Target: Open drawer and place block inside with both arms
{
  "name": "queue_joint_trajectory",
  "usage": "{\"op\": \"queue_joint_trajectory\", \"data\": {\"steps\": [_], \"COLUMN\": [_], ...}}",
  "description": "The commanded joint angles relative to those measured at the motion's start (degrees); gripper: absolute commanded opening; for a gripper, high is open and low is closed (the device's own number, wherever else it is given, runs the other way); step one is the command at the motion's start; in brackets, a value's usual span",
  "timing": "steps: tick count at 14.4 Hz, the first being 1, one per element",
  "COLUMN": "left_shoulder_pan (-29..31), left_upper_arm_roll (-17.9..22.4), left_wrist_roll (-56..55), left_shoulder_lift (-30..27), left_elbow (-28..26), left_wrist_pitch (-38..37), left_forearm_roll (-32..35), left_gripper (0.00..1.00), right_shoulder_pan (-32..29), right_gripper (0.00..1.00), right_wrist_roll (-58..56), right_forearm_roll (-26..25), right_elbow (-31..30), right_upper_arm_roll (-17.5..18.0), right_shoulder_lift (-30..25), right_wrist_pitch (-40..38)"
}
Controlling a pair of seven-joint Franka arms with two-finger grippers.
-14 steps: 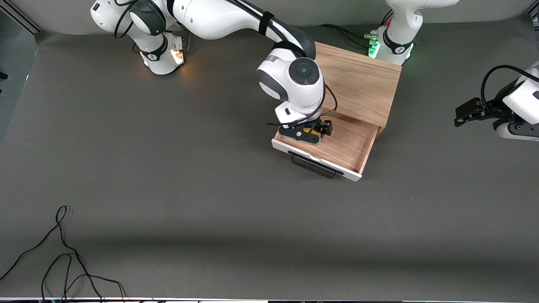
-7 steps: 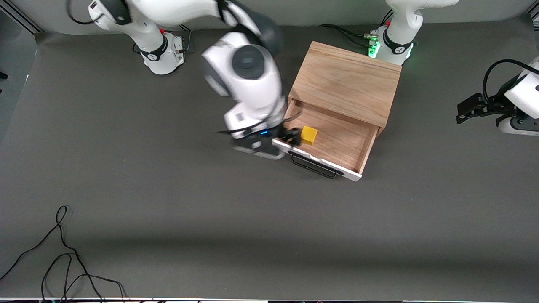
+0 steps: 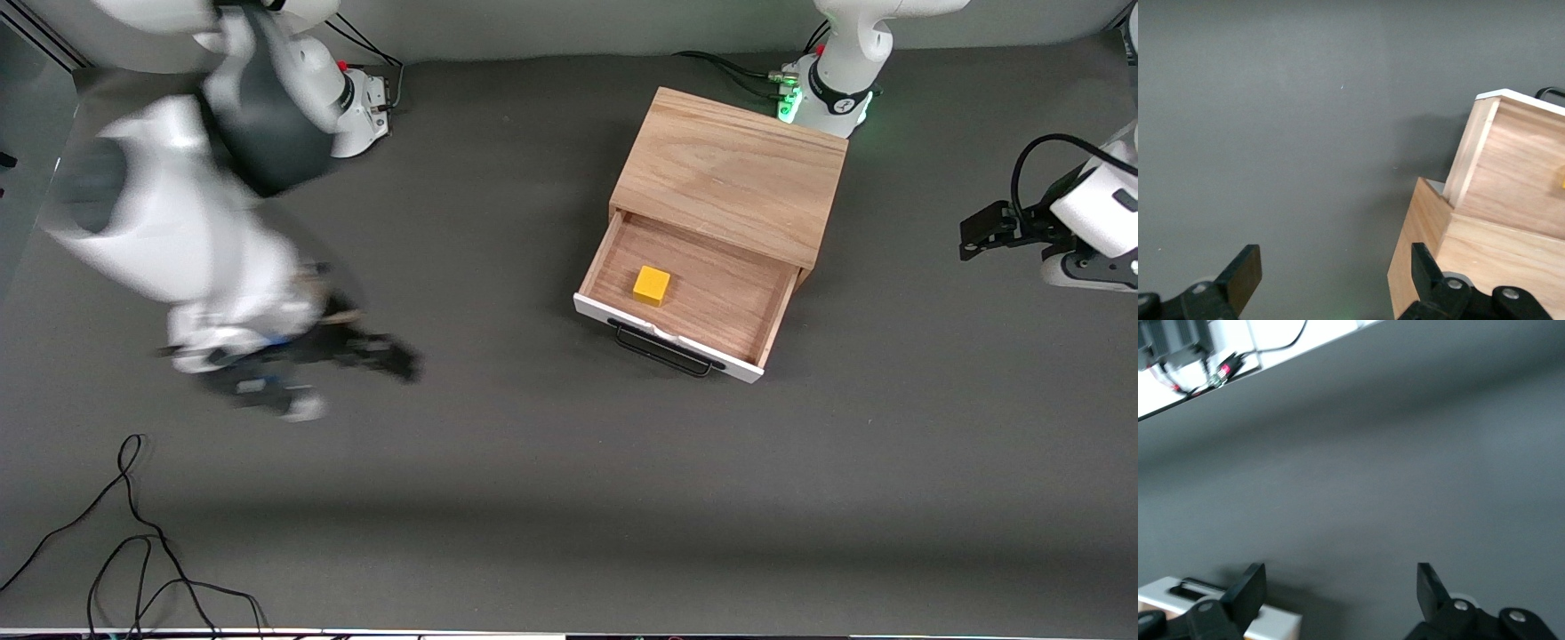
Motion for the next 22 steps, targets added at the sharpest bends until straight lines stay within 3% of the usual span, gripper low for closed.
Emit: {"op": "queue_joint_trajectory", "data": {"steps": [1,3,5,8,10,11,13,14,18,22], "left_shoulder_pan": [0.0,-0.1,0.0,-0.2,-0.2,-0.2,-0.2,-0.2,-0.1,-0.1], "left_upper_arm_roll": [-0.3,-0.3,-0.3,-0.3,-0.3,-0.3,-0.3,-0.3,-0.3,-0.2], "left_wrist_roll": [-1.0,-1.0,-0.9,-0.9,-0.9,-0.9,-0.9,-0.9,-1.0,-1.0], "left_shoulder_lift": [-0.9,-0.9,-1.1,-1.0,-1.1,-1.0,-1.0,-1.1,-1.0,-1.1], "left_elbow": [-1.1,-1.5,-1.7,-2.1,-2.1,-2.2,-2.2,-2.2,-2.1,-1.8], "left_wrist_pitch": [0.5,1.7,2.1,2.8,2.8,2.7,2.5,2.1,1.5,0.3], "left_forearm_roll": [1.4,1.4,1.0,0.4,-1.5,-1.5,-1.6,-1.5,-1.4,-1.1], "left_gripper": [1.00,1.00,1.00,1.00,1.00,1.00,1.00,1.00,1.00,1.00], "right_shoulder_pan": [-5.7,-5.4,-5.4,-6.6,-8.8,-10.4,-17.7,-19.0,-18.8,-19.1], "right_gripper": [1.00,1.00,1.00,1.00,1.00,1.00,1.00,1.00,1.00,1.00], "right_wrist_roll": [-8.3,-11.0,-11.8,-15.9,-21.4,-23.2,-23.3,-23.4,-22.6,-23.3], "right_forearm_roll": [1.1,-0.1,-6.9,-7.8,-7.8,-7.8,-8.7,-9.1,-9.1,-9.1], "right_elbow": [-10.5,-11.6,-17.0,-25.7,-25.8,-25.7,-25.7,-25.7,-31.7,-31.1], "right_upper_arm_roll": [-1.2,-5.8,-6.2,-6.1,-5.5,-4.2,4.5,6.5,7.2,7.1], "right_shoulder_lift": [-8.7,-10.3,-14.4,-19.9,-19.9,-19.5,-19.6,-19.9,-25.9,-25.9], "right_wrist_pitch": [-0.6,-2.3,-0.9,5.0,4.9,4.8,4.5,3.5,2.8,1.7]}}
